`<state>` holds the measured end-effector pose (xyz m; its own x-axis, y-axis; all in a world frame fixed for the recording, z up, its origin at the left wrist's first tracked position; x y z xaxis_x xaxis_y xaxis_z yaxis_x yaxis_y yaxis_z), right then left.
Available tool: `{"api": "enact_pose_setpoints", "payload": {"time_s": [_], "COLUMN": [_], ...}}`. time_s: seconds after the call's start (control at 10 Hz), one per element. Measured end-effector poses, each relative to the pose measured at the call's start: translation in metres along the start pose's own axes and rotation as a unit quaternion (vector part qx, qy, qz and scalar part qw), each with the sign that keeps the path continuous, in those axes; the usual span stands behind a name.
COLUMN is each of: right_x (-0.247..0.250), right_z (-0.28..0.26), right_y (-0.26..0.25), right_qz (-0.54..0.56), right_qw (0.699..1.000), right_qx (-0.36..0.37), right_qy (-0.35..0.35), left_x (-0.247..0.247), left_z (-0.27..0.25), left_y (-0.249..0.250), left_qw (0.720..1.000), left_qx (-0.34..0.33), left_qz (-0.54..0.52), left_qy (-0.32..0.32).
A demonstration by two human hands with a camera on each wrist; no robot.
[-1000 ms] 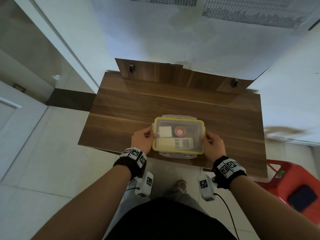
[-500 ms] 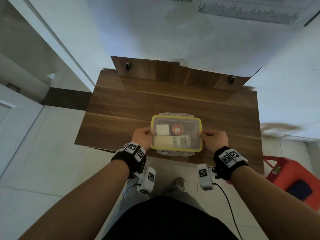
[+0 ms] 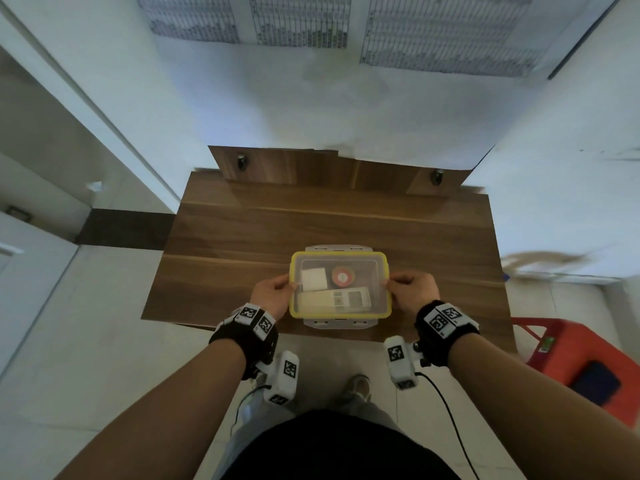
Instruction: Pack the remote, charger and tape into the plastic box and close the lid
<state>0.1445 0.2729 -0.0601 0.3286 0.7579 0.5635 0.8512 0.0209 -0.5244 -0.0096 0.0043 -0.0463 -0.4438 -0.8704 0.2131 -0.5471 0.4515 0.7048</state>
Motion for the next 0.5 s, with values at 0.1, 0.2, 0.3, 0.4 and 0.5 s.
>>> {"api": "enact_pose_setpoints", "payload": {"time_s": [0.1, 0.2, 0.3, 0.4, 0.5], "right_x": [-0.002, -0.003, 0.0, 0.002, 0.017], "right_z": [-0.005, -0.008, -0.016, -0.013, -0.018], "right_y": [-0.002, -0.004, -0.009, -0.011, -0.022], "right_qz": [-0.004, -0.046, -0.052, -0.037, -0.026], "right_qw": [1.0, 0.998, 0.998, 0.998, 0.997], "right_qx": [0.01, 0.034, 0.038, 0.044, 0.063], "right_qy": [-0.003, 0.015, 0.016, -0.006, 0.021], "left_x": [0.003, 0.007, 0.008, 0.012, 0.026], "left_z": [-0.002, 0.001, 0.0, 0.006, 0.013], "left_y": [0.009, 0.016, 0.014, 0.01, -0.004], "left_qw": [0.998, 0.995, 0.995, 0.998, 1.0], "left_qx": [-0.02, -0.044, -0.034, -0.024, 0.005], "left_qz": [0.049, 0.08, 0.086, 0.059, 0.007], "left_qy": [0.024, 0.045, 0.048, 0.023, 0.021]}}
Point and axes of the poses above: each hand's wrist, its own z-axis towards the middle knuckle, its own x-axis out of the back of the hand, y = z × x, the point moved 8 cm from there along z, towards the middle knuckle, and after that the axes turned 9 degrees about -z, right-handed, at the moved point
